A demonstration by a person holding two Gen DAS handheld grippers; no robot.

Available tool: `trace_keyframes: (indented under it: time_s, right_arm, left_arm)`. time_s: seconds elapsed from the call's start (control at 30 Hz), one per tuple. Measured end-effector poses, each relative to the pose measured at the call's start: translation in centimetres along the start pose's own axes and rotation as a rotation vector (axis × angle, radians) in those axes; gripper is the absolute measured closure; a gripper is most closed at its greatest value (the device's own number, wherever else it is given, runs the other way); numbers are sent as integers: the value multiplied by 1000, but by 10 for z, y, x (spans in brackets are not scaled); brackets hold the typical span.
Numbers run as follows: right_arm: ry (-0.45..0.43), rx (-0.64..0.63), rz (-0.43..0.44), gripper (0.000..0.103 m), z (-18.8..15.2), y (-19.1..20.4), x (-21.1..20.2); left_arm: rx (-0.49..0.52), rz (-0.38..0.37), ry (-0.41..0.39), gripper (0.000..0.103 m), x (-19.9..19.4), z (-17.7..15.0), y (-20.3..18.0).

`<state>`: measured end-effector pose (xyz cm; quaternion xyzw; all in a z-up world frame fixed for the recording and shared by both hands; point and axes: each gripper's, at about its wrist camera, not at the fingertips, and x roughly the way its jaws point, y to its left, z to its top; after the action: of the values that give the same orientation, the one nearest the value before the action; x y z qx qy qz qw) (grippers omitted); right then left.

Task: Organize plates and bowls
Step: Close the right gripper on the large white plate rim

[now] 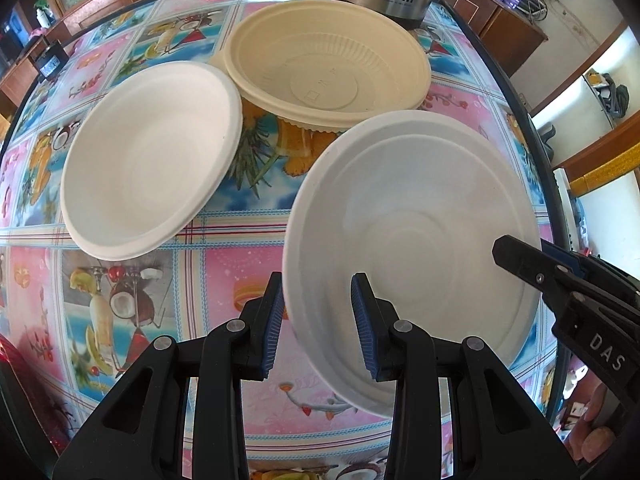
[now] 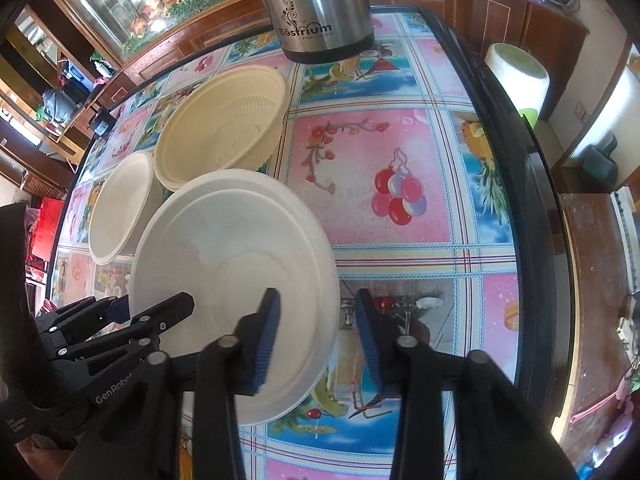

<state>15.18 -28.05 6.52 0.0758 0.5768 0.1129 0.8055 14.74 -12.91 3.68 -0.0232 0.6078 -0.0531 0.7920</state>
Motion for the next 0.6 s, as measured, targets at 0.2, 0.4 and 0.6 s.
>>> trace_keyframes:
  time_s: [0.2,0.4,0.6]
  right_arm:
    - [-19,-14,-6,94,0,1,-2]
    - [-20,-12,-3,94,-3,1,-1]
    - [-21,-20,-17,94,-8,6,-2]
  left_arm:
    - [11,-5,-8,70,1,1,-2]
    - [27,7,-20,74,3,1,-3]
    - [35,12,-19,74,0,-1,-1]
